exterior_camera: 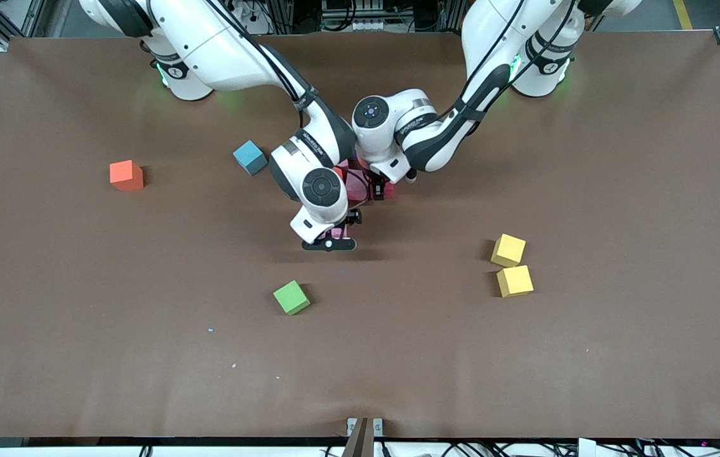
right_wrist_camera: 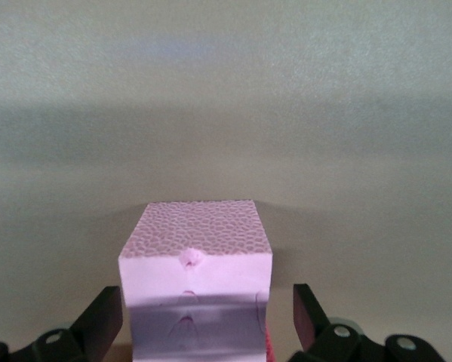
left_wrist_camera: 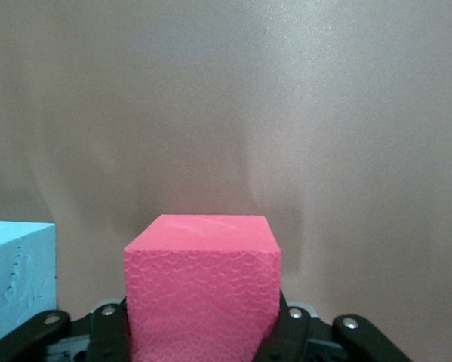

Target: Arrange 11 blocks into digit 3

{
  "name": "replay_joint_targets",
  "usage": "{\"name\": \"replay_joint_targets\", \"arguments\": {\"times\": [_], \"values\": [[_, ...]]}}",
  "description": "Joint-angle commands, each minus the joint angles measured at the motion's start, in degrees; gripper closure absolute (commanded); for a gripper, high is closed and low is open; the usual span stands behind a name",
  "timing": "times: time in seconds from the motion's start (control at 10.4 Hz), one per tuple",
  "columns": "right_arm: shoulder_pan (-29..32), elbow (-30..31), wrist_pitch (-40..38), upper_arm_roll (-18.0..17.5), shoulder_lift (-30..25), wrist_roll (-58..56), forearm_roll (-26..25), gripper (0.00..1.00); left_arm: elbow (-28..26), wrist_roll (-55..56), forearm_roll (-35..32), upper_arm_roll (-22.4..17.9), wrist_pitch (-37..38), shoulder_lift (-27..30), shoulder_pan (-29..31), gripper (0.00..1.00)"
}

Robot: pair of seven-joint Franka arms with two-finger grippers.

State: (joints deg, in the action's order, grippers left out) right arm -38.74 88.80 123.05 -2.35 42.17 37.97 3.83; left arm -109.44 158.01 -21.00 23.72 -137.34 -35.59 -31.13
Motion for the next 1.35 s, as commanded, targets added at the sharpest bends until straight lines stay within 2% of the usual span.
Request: {"name": "replay_joint_targets", "arguments": {"times": [0.0, 0.1, 0.39, 0.77, 0.96, 1.25], "values": [[-0.73, -1.0, -2.45, 0.15, -3.14, 1.14, -0.32, 0.0, 2.13, 8.99, -3.78, 0.01, -0.04, -2.29, -1.65, 0.18], [-0.38, -2.13, -5.07, 0.15, -4.11, 1.14, -0.05, 0.0, 2.13, 9.07, -4.66, 0.01, 0.14, -2.21, -1.66, 0.0], [3.3, -2.93, -9.83, 0.15, -8.93, 0.7, 1.35, 0.0, 1.6, 7.94, -5.63, 0.18, 1.54, -0.46, -1.48, 0.0], [10.5, -2.85, -12.11, 0.41, -11.67, 0.52, 1.36, 0.0, 0.47, 5.48, -5.2, 0.62, 3.65, 4.81, 0.27, 0.0], [15.16, -2.85, -14.66, 0.5, -13.07, -2.62, 0.92, 0.0, -4.53, 3.73, -4.32, 4.03, 3.74, 11.21, 3.16, 0.0], [21.23, -2.76, -20.11, 0.5, -16.67, -10.88, 0.83, 0.0, -4.99, -2.5, -4.14, 13.17, 5.49, 12.91, 15.88, 0.0]]}}
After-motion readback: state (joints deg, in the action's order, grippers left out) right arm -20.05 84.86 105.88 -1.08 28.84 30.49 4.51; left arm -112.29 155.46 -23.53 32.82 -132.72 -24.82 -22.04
